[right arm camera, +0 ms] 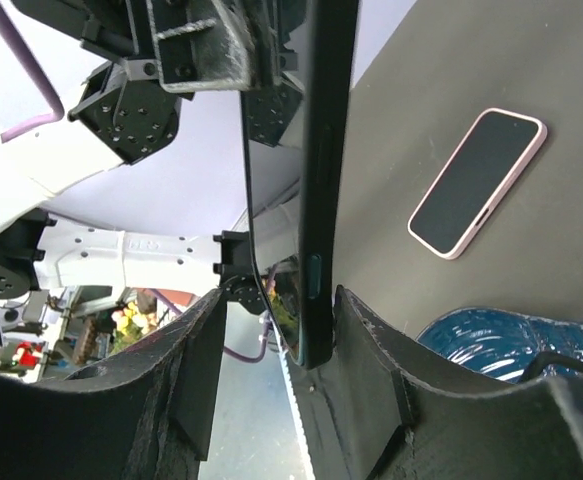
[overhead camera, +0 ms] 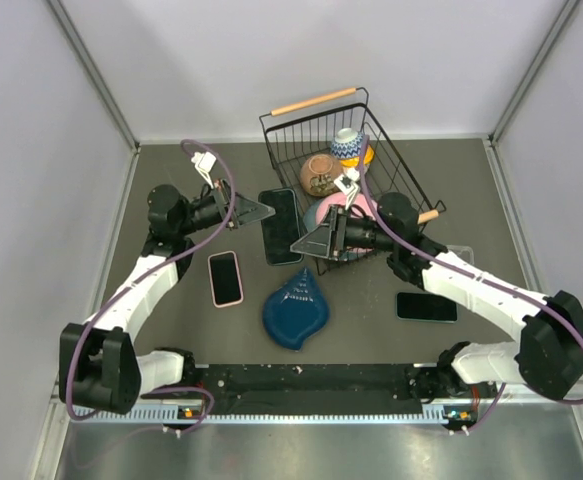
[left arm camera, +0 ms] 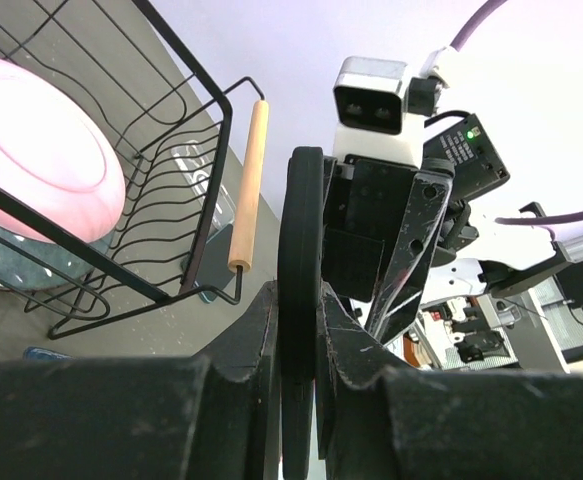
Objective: Put the phone into the phone case
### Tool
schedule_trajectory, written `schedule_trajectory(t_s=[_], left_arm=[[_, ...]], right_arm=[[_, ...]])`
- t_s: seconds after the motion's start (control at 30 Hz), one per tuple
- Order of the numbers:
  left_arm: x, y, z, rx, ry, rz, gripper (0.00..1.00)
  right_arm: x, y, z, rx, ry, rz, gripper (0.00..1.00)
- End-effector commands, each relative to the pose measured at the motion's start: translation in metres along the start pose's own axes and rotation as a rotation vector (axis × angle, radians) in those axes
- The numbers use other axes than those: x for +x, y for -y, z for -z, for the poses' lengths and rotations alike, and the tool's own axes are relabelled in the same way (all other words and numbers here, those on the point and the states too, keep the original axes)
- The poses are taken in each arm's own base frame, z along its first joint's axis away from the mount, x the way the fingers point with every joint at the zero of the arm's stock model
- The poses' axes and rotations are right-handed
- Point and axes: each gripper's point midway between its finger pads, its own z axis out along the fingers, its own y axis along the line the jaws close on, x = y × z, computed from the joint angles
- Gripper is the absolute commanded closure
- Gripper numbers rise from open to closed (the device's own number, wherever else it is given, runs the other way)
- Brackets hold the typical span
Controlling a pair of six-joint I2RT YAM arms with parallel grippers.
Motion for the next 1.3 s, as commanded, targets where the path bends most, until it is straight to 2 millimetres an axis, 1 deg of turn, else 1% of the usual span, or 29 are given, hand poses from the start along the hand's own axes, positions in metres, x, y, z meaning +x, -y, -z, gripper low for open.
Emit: schedule_trajectory(t_s=[0.0, 0.07, 0.17, 0.2, 0.23, 0.27, 0.3, 0.33, 0.4, 0.47, 0.63, 0.67, 0.73, 0.77, 0.8, 0.83, 0.87, 0.9, 0.93, 0.97, 1.0, 1.03, 1.07, 1.1, 1.13, 1.17, 1.2, 1.23, 1.27], left_arm=[[-0.013, 0.022, 0.004, 0.031, 0.072, -0.096, 1.0], [-0.013, 0.024, 0.005, 0.032, 0.076, -0.099, 1.0], [-0.015, 0.025, 0.005, 0.023, 0.081, -0.108, 1.0], [-0.014, 0.023, 0.006, 0.007, 0.081, -0.096, 1.0], [-0.015, 0.02, 0.006, -0.005, 0.084, -0.113, 1.0], [-0.018, 0.023, 0.006, -0.017, 0.094, -0.139, 1.0], [-0.019, 0.02, 0.006, -0.05, 0.098, -0.141, 1.0], [-0.016, 0.012, 0.007, -0.091, 0.083, -0.153, 1.0], [-0.017, 0.015, 0.008, -0.097, 0.08, -0.176, 1.0], [-0.013, 0.015, 0.008, -0.087, 0.057, -0.172, 1.0], [-0.006, 0.012, 0.009, -0.084, 0.029, -0.159, 1.0], [-0.005, 0.011, 0.01, -0.092, 0.025, -0.15, 1.0], [-0.005, 0.003, 0.012, -0.12, 0.027, -0.136, 1.0], [-0.005, -0.008, 0.016, -0.171, 0.031, -0.099, 1.0], [-0.007, -0.016, 0.019, -0.202, 0.036, -0.105, 1.0], [-0.008, -0.025, 0.023, -0.236, 0.044, -0.09, 1.0], [-0.014, -0.039, 0.031, -0.277, 0.066, -0.07, 1.0], [-0.013, -0.048, 0.035, -0.298, 0.065, -0.058, 1.0], [-0.015, -0.06, 0.038, -0.323, 0.066, -0.047, 1.0], [-0.019, -0.071, 0.045, -0.361, 0.078, -0.044, 1.0], [-0.017, -0.087, 0.051, -0.429, 0.072, -0.038, 1.0], [-0.018, -0.101, 0.052, -0.461, 0.065, -0.022, 1.0], [-0.018, -0.107, 0.053, -0.469, 0.059, -0.014, 1.0], [-0.02, -0.113, 0.055, -0.462, 0.06, 0.006, 1.0], [-0.02, -0.129, 0.058, -0.483, 0.063, 0.049, 1.0], [-0.02, -0.134, 0.058, -0.485, 0.064, 0.064, 1.0], [-0.02, -0.142, 0.058, -0.502, 0.071, 0.091, 1.0], [-0.023, -0.154, 0.057, -0.516, 0.085, 0.086, 1.0], [-0.024, -0.162, 0.057, -0.532, 0.09, 0.092, 1.0]], right_arm=[[-0.001, -0.011, 0.001, -0.016, 0.022, 0.033, 0.53], [0.0, -0.011, 0.0, -0.009, 0.022, 0.035, 0.53], [0.001, -0.011, -0.001, 0.0, 0.018, 0.034, 0.62], [0.001, -0.011, -0.001, 0.0, 0.02, 0.033, 0.74], [0.001, -0.013, -0.001, -0.004, 0.019, 0.032, 0.89], [-0.001, -0.016, -0.002, -0.01, 0.023, 0.035, 1.0], [-0.001, -0.019, -0.002, -0.013, 0.02, 0.024, 1.0], [-0.001, -0.021, -0.003, -0.013, 0.021, 0.019, 1.0], [-0.005, -0.027, -0.004, -0.024, 0.033, 0.02, 1.0], [-0.009, -0.028, -0.005, -0.018, 0.043, 0.016, 1.0], [-0.012, -0.024, -0.005, 0.013, 0.053, 0.017, 1.0], [-0.011, -0.022, -0.005, 0.026, 0.05, 0.011, 0.93], [-0.016, -0.018, 0.0, 0.067, 0.077, 0.029, 0.79], [-0.013, -0.012, 0.003, 0.104, 0.066, 0.033, 0.65], [-0.018, -0.011, 0.007, 0.128, 0.087, 0.043, 0.58], [-0.022, -0.016, 0.013, 0.128, 0.102, 0.058, 0.51], [-0.023, -0.018, 0.018, 0.132, 0.111, 0.072, 0.36], [-0.024, -0.017, 0.023, 0.151, 0.118, 0.075, 0.27], [-0.028, -0.028, 0.031, 0.141, 0.141, 0.095, 0.19], [-0.031, -0.03, 0.036, 0.146, 0.152, 0.113, 0.05], [-0.03, -0.03, 0.04, 0.168, 0.157, 0.112, 0.01], [-0.035, -0.04, 0.048, 0.157, 0.183, 0.134, 0.01], [-0.037, -0.044, 0.052, 0.154, 0.197, 0.149, 0.01], [-0.034, -0.042, 0.056, 0.176, 0.191, 0.145, 0.01], [-0.036, -0.046, 0.06, 0.176, 0.201, 0.154, 0.01], [-0.039, -0.054, 0.066, 0.167, 0.217, 0.175, 0.01], [-0.041, -0.056, 0.069, 0.172, 0.228, 0.183, 0.01], [-0.042, -0.057, 0.072, 0.18, 0.231, 0.189, 0.01], [-0.044, -0.062, 0.077, 0.176, 0.242, 0.208, 0.01]])
